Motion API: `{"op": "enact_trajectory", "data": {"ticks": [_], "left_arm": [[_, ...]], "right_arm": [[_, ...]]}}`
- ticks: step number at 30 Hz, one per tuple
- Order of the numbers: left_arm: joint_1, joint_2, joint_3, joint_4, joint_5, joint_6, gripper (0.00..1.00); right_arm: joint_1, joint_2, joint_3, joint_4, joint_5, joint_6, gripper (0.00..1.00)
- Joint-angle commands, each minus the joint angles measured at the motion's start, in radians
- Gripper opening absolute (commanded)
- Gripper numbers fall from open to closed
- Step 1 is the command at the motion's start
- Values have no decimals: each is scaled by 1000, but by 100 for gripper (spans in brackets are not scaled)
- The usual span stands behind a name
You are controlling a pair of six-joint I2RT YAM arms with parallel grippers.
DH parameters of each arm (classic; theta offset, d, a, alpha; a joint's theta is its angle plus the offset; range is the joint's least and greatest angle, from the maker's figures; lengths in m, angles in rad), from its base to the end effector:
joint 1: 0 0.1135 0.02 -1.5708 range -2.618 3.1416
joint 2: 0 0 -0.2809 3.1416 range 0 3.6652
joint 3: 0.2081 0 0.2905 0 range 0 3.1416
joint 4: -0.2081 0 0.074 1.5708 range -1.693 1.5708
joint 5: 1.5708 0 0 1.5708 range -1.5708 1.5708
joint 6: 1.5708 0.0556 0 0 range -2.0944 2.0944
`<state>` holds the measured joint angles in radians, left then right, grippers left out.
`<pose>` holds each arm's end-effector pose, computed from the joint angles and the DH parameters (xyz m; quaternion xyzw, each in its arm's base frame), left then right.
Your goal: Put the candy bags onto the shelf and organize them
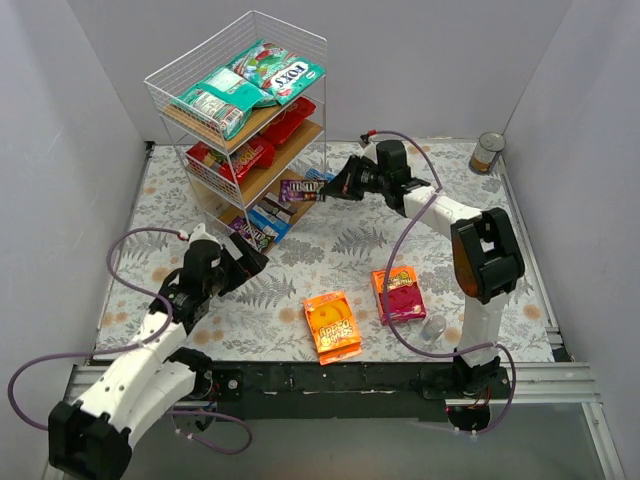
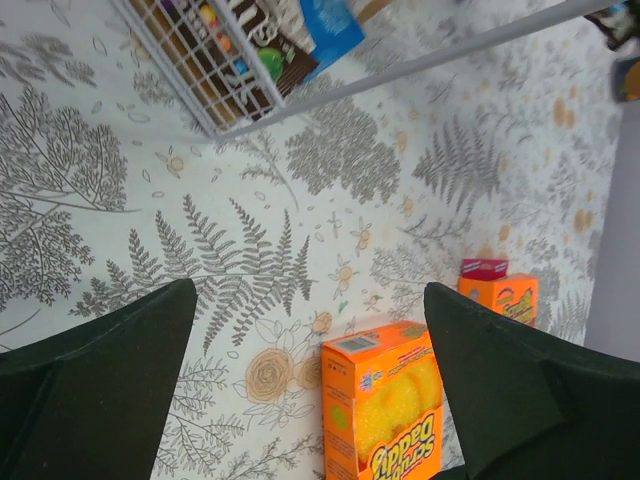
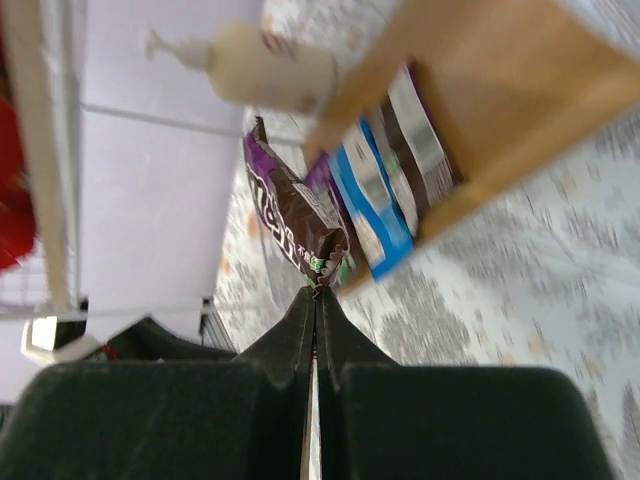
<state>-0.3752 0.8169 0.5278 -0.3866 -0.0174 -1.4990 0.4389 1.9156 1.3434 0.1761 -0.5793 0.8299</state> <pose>0.2036 -0.0791 0.2137 -0.4835 0.7609 -0.3441 0.2626 0.4375 0.2390 0.2279 -0.0003 0.8133 0.5063 0.2868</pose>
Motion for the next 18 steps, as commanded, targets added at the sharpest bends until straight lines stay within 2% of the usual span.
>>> {"op": "enact_trajectory", "data": {"ticks": [1, 3, 7, 12, 18], "left_arm": [[-2, -178, 55, -40, -159, 39, 98], [-2, -223, 70, -58, -215, 46, 98], [-2, -214, 118, -122, -266, 60, 98], [-2, -194, 132, -136, -273, 48, 98], [-2, -191, 121, -127, -251, 45, 98]], "right_arm": [[4, 117, 137, 236, 33, 191, 1], [7, 190, 209, 250, 77, 260, 1], [30, 279, 307, 243, 183, 322, 1], [58, 301, 295, 252, 355, 350, 1], [67, 344, 315, 197, 410, 370, 1]]}}
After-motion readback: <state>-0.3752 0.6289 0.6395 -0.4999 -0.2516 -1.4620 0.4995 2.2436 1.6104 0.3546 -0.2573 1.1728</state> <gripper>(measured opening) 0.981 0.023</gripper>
